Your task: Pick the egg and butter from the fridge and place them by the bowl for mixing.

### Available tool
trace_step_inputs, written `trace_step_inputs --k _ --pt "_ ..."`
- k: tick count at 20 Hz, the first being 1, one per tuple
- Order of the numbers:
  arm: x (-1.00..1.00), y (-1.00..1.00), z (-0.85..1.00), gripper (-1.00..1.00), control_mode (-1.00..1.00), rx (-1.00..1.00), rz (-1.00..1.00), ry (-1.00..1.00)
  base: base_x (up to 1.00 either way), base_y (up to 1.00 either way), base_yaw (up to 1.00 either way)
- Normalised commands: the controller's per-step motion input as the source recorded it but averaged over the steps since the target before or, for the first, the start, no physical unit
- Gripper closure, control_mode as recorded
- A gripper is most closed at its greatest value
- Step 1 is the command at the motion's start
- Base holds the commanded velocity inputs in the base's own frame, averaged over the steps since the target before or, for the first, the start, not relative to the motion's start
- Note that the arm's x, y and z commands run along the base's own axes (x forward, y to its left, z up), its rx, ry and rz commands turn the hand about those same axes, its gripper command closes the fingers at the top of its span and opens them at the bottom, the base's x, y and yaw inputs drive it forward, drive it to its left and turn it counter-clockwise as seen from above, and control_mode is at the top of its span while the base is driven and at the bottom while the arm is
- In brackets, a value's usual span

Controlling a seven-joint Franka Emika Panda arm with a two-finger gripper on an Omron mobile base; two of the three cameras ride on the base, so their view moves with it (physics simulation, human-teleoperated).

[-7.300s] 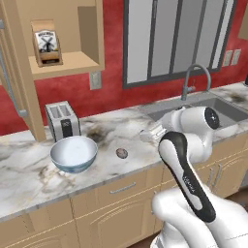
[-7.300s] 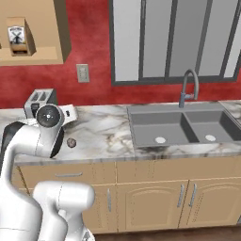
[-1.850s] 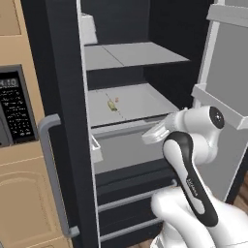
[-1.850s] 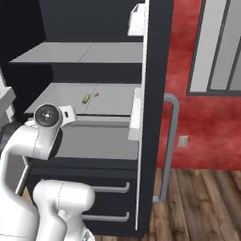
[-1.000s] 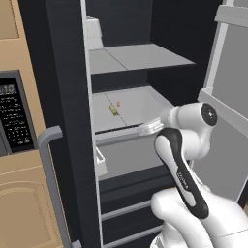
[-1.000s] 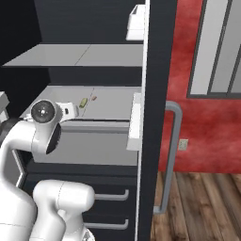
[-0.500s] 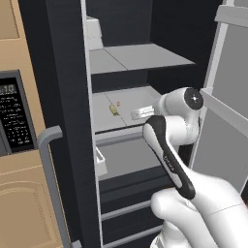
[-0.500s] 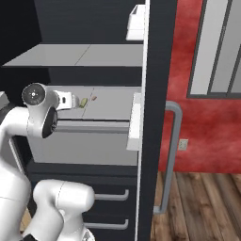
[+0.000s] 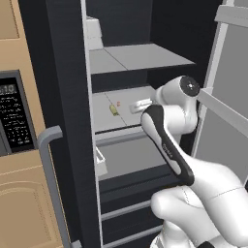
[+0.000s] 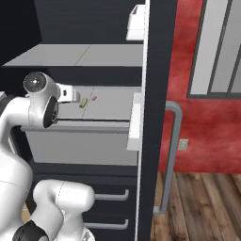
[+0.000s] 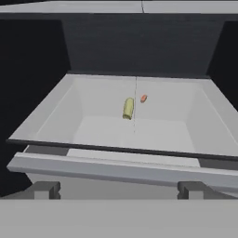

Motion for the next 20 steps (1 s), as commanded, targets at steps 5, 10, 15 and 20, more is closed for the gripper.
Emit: trace_step_inputs --k 5,10,15,20 --pt "0.32 0.07 -0.10 -1.00 -1.00 -0.01 0.00 0.02 0.00 0.00 0.00" --pt "0.20 0.07 -0.32 -1.00 -1.00 -0.02 0.00 0.06 0.00 0.00 0.00" --pt "0.14 0.02 -0.34 -1.00 -1.00 -0.01 -0.01 0.09 0.00 0.00 0.00" --pt "0.23 0.00 -0.14 -1.00 -1.00 0.00 -0.01 0.01 0.00 0.00 0.00"
